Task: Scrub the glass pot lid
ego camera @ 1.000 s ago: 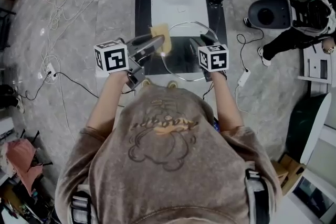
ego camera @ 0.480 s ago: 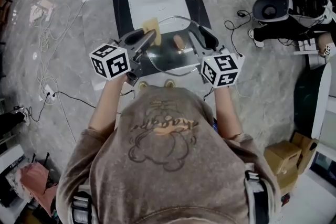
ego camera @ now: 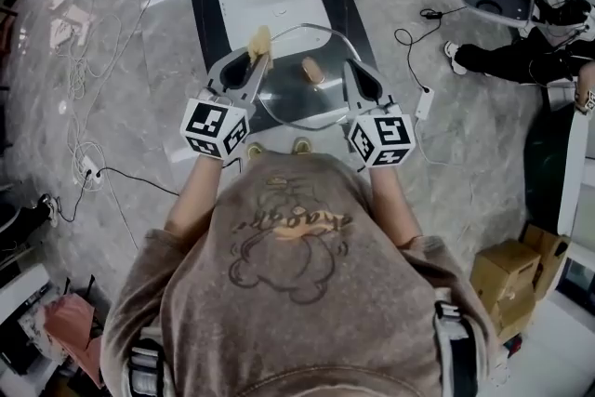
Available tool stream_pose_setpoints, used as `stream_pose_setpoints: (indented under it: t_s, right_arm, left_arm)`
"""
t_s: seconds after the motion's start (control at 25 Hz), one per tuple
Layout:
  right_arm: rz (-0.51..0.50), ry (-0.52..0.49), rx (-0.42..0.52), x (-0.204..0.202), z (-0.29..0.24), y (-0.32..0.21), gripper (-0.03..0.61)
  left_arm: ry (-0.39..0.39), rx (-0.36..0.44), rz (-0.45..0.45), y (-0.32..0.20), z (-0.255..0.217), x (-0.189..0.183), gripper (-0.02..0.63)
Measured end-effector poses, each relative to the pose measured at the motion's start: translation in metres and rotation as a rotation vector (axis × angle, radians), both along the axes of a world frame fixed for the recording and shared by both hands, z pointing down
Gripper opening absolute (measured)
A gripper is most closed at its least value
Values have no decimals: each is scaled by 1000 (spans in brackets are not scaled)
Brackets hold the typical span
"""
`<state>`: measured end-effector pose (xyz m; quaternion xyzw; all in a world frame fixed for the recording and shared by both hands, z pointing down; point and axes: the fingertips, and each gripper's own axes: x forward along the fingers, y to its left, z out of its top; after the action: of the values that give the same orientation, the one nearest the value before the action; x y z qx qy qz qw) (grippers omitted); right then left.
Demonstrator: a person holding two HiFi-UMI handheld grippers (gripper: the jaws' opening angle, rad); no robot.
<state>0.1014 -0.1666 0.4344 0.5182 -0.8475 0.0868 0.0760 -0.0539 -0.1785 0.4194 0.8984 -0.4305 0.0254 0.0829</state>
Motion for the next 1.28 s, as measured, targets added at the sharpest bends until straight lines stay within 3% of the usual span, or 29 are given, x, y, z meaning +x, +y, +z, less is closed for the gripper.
stream_pose_setpoints:
  t_s: [0.32, 1.28]
  right_arm:
    - [60, -48, -27, 9, 16, 1, 2]
    - [23, -51, -23, -5, 20, 10, 0]
  left_arm:
    - [0, -30, -58, 9, 16, -14, 74]
    - [11, -61, -102, 19, 21, -24, 74]
